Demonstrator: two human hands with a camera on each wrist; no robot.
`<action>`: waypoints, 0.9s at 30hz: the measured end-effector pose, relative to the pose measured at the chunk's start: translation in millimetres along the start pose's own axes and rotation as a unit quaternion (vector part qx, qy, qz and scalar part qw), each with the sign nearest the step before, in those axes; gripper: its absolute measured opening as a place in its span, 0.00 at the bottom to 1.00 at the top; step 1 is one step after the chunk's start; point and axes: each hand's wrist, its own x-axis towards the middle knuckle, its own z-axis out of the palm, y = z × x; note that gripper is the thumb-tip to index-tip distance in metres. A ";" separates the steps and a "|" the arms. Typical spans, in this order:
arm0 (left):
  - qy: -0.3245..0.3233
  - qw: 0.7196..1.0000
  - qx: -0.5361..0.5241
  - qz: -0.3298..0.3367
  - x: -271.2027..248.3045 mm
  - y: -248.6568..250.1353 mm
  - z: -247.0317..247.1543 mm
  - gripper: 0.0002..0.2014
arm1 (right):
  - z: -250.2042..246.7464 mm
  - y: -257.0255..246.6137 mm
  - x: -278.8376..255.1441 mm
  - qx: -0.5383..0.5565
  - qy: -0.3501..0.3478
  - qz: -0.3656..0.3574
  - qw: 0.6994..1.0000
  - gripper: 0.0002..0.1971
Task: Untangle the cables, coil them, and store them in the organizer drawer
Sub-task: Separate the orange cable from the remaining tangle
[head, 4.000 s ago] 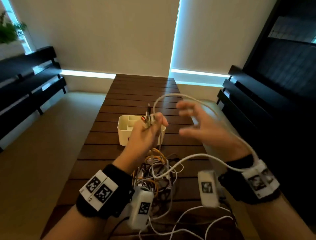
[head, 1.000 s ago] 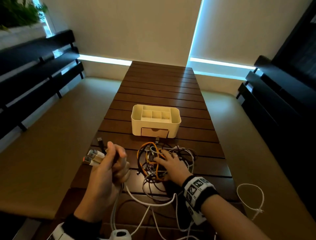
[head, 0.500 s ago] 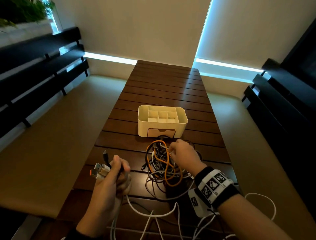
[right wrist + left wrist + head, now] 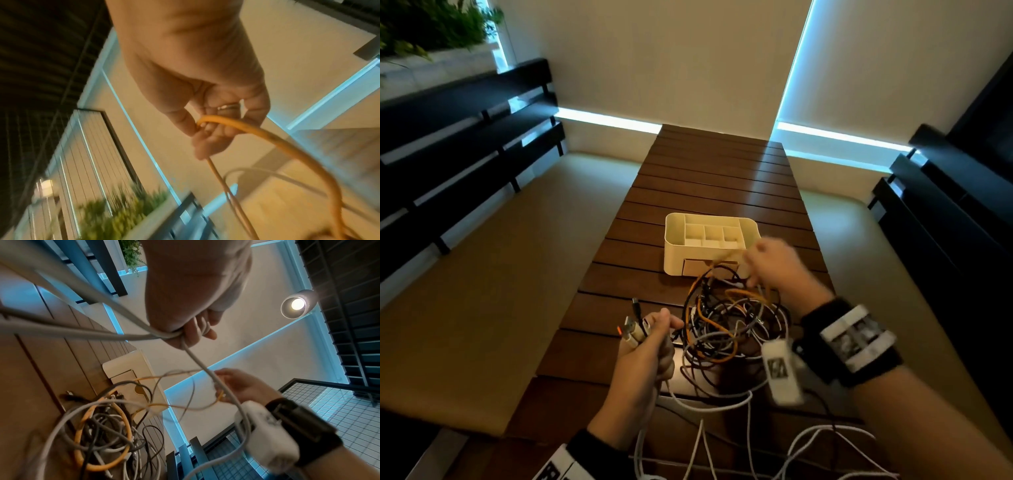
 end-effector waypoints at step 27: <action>-0.030 0.999 -0.002 0.030 8.0 12.3 22.7 0.13 | -183.5 -145.9 -34.7 0.396 0.133 -0.367 0.831 0.08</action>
